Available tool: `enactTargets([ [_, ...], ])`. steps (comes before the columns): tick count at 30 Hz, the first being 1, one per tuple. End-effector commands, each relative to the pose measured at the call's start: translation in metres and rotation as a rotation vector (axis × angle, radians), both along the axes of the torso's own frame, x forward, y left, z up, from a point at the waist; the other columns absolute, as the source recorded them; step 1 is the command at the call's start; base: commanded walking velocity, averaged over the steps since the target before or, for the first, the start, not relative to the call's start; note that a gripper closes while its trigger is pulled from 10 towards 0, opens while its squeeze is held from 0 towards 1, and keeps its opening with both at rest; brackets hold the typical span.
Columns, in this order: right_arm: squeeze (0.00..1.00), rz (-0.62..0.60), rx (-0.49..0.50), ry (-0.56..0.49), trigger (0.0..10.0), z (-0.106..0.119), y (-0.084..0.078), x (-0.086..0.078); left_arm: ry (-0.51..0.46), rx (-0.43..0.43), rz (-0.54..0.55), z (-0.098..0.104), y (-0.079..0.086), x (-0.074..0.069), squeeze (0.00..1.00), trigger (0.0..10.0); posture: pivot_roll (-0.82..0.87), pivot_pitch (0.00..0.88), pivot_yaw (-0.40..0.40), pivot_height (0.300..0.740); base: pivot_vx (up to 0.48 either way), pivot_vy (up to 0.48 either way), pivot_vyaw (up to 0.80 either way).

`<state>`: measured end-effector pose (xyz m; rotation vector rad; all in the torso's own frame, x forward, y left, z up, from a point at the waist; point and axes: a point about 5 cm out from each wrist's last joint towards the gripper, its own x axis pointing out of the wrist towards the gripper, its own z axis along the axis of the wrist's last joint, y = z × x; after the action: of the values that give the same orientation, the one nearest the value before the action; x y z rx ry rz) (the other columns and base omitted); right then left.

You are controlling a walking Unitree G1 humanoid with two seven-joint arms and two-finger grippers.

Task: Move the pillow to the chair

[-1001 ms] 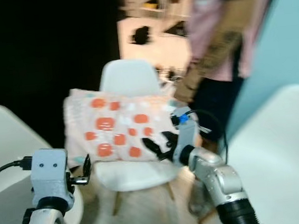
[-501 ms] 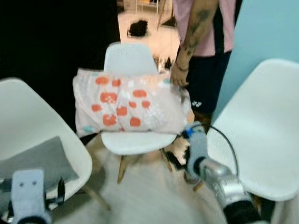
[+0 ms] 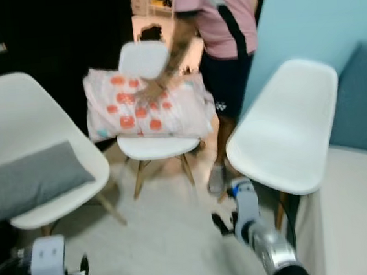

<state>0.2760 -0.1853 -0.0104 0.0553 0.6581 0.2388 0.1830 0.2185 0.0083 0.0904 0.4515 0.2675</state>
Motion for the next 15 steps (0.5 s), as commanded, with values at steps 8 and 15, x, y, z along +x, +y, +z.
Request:
enactTargets([
  [8, 0.0, -0.082, -0.044, 0.06, 10.0, -0.018, -0.032, -0.021, 0.023, -0.107, 0.023, -0.033, 0.003, 0.003, 0.0, 10.0, 0.1, 0.0, -0.121, 0.74, 0.0, 0.0, -0.78],
  [15, 0.0, -0.12, -0.077, 0.11, 10.0, -0.032, -0.042, -0.041, 0.115, -0.156, 0.059, -0.064, 0.012, -0.015, 0.0, 10.0, 0.1, 0.0, -0.122, 0.74, 0.0, 0.0, -0.78],
])
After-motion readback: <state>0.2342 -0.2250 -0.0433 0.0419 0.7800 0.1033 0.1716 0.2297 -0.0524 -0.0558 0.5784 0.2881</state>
